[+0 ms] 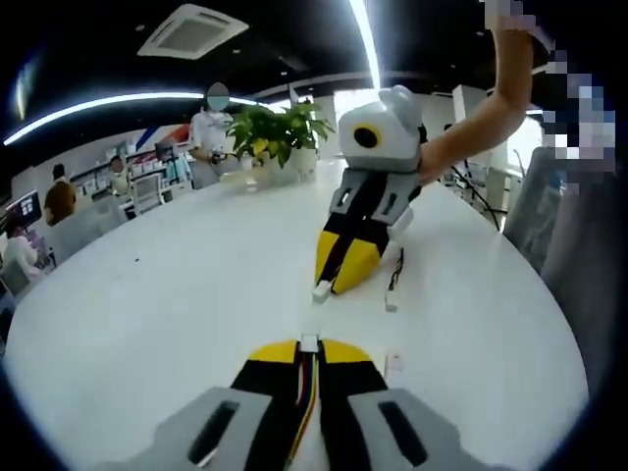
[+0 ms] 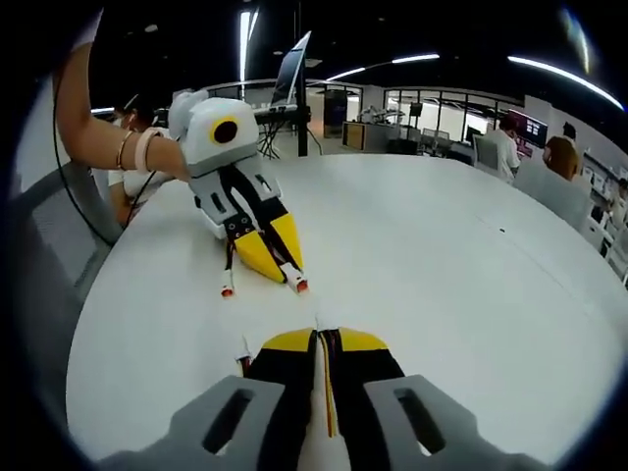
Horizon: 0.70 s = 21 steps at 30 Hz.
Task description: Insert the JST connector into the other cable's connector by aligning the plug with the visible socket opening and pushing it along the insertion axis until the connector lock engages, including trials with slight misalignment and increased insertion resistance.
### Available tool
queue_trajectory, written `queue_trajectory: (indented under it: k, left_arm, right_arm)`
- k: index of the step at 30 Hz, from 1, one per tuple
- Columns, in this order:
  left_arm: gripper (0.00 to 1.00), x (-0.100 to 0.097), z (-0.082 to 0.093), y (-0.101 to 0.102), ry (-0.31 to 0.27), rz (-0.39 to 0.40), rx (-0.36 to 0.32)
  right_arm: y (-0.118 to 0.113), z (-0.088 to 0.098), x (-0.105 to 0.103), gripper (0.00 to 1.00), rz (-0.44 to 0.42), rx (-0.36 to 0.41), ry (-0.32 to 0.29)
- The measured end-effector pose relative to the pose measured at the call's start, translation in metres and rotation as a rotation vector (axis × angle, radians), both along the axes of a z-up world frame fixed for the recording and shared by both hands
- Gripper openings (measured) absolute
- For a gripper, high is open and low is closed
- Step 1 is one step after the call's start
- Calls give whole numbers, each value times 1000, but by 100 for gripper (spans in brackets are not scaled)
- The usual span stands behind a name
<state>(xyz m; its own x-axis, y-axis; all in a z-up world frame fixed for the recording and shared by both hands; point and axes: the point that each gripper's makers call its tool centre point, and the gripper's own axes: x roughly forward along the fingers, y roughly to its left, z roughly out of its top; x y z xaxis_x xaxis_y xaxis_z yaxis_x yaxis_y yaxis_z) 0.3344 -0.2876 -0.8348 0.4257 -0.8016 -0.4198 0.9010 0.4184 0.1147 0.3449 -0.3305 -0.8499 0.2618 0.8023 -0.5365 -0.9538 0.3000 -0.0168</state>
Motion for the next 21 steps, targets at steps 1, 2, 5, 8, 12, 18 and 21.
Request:
queue_trajectory:
  k: [1,2,5,8,12,18,21]
  left_arm:
    - [0,1,-1,0,-2,-4,2]
    - [0,2,-1,1,-1,-8,3]
    - [0,3,-2,1,-3,-28,10]
    - [0,3,-3,1,3,-51,15]
    - [0,2,-2,1,11,-74,8]
    - [0,-1,1,-2,24,-92,-17]
    - [0,-5,1,-5,33,-107,-23]
  right_arm:
    - [3,1,-1,5,12,6,-1]
    - [4,2,-2,5,19,10,0]
    - [8,4,-5,5,43,18,-1]
    - [11,4,-8,5,63,27,5]
    - [14,5,-10,5,86,37,6]
    - [18,6,-14,5,120,50,11]
    - [19,6,-15,4,128,57,11]
